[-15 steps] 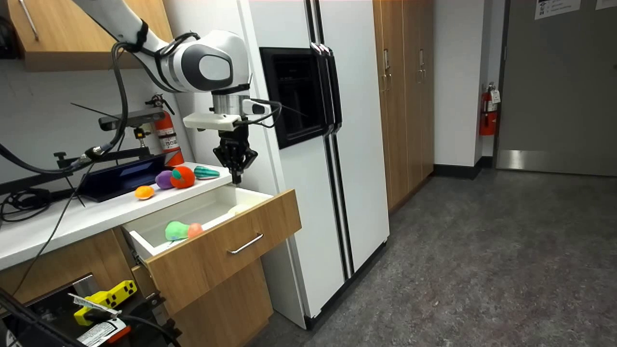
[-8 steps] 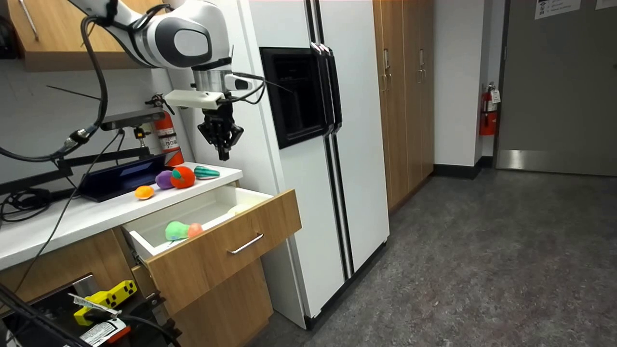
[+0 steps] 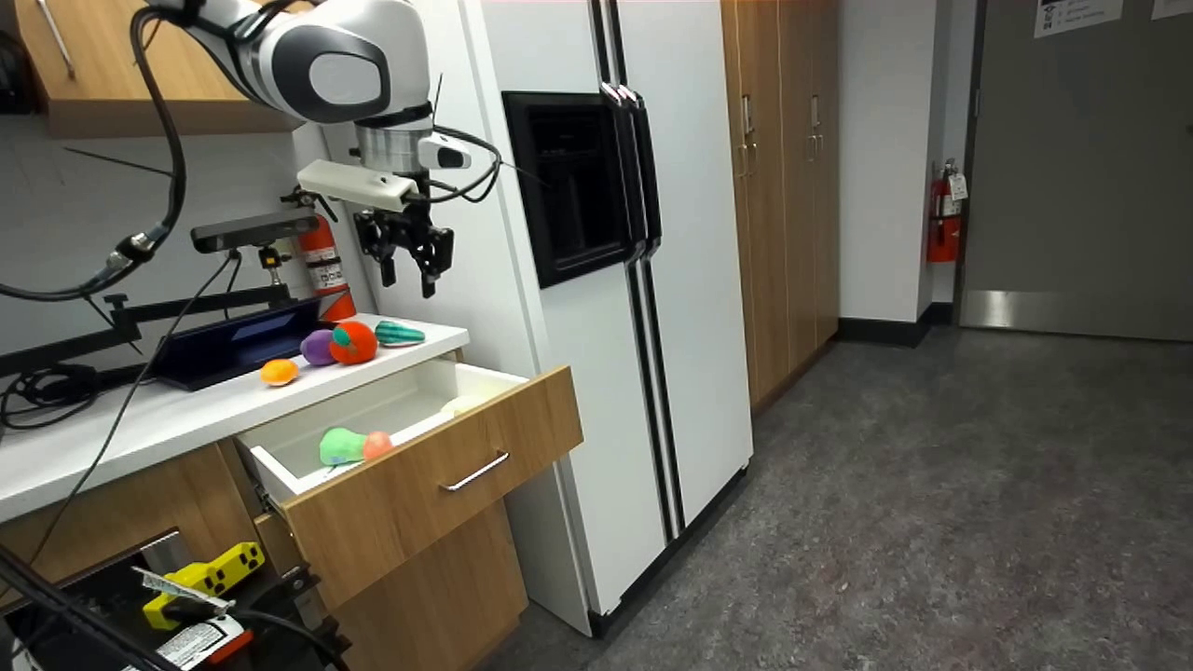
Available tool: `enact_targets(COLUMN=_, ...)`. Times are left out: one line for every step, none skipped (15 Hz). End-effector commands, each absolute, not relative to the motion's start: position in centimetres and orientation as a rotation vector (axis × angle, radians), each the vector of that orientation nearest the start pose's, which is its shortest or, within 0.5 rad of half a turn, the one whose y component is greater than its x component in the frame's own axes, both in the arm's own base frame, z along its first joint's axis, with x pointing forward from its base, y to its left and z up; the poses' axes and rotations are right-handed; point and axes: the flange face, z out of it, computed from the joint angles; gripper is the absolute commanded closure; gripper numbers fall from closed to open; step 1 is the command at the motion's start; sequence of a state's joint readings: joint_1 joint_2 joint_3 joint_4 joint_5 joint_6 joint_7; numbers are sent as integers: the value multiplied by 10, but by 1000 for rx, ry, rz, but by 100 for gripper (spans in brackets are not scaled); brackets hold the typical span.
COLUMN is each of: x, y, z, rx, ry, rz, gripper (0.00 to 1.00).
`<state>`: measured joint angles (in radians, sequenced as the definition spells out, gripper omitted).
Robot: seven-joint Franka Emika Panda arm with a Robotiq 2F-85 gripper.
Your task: Open the top drawer.
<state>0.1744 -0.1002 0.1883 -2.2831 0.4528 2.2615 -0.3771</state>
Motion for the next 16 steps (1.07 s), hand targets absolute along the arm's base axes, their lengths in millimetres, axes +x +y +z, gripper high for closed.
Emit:
enact_targets(x=463, y=191, z=409, rx=-2680, ry=-658, rz=-162, gripper=1)
enact_targets(x=463, y=191, z=410, rx=-2678, ry=-659, rz=-165, gripper=0)
enact_targets(x=463, y=191, z=410, rx=-2672, ry=-657, rz=-166, gripper=0)
enact_targets(x=463, y=191, z=410, rx=-2670, ry=-656, rz=-168, gripper=0)
enact_targets(x=463, y=191, z=410, rx=-2669, ry=-652, rz=-170, gripper=0)
enact_targets(x=471, y=193, z=406, rx=-2693, ry=-645, rz=-123, gripper=0)
enact_targets(x=471, y=193, z=405, rx=-2693, ry=-644, rz=-121, gripper=0)
enact_targets(x=471, y=193, z=404, rx=-2693, ry=-643, rz=-118, gripper=0)
enact_targets(x=472, y=193, z=404, rx=-2694, ry=-642, rz=-116, gripper=0)
enact_targets(x=472, y=193, z=403, rx=-2694, ry=-642, rz=-115, gripper=0)
enact_targets(x=472, y=193, z=403, rx=-2694, ry=-642, rz=-114, gripper=0)
enact_targets(x=472, y=193, z=403, rx=-2694, ry=-642, rz=-114, gripper=0)
enact_targets(x=472, y=193, z=403, rx=-2694, ry=-642, rz=-114, gripper=0)
enact_targets(x=472, y=193, z=403, rx=-2694, ry=-642, rz=-114, gripper=0)
enact_targets(x=472, y=193, z=403, rx=-2694, ry=-641, rz=-114, gripper=0)
enact_targets(x=472, y=193, z=403, rx=-2694, ry=-642, rz=-114, gripper=0)
